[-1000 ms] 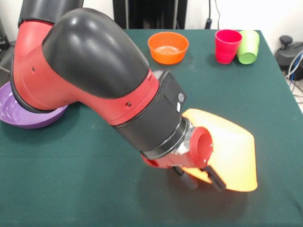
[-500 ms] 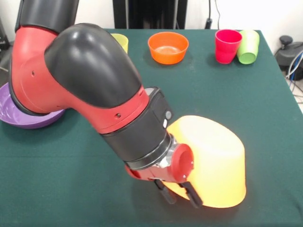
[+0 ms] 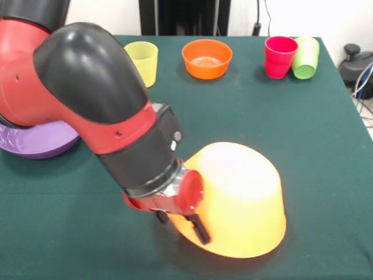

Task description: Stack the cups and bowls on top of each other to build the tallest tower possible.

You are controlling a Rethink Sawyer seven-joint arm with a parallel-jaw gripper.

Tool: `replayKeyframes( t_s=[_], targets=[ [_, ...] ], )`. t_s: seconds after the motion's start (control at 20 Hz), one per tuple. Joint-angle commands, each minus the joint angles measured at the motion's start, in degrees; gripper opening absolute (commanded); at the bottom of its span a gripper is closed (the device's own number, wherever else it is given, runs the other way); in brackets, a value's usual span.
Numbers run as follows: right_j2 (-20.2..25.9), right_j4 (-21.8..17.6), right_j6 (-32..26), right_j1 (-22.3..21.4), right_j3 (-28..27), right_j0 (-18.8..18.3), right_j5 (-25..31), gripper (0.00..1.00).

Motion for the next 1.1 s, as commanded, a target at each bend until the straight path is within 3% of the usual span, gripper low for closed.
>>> replayKeyframes(
  t_s=[0.05,0.5,0.65,0.95,1.1],
  targets=[
    [-7.0,-12.0,-15.5,-8.2,16.0,-2.3,-12.2,1.00],
    [-13.6,-22.7,-6.3,-13.7,24.4,-0.3,-23.4,1.00],
    [-15.1,-22.9,-2.0,-14.4,27.3,0.7,-24.1,1.00],
    [-14.5,-20.5,0.7,-14.6,30.7,1.8,-23.5,1.00],
    [-16.2,-19.3,4.2,-17.2,33.4,3.8,-22.9,1.00]
  ],
)
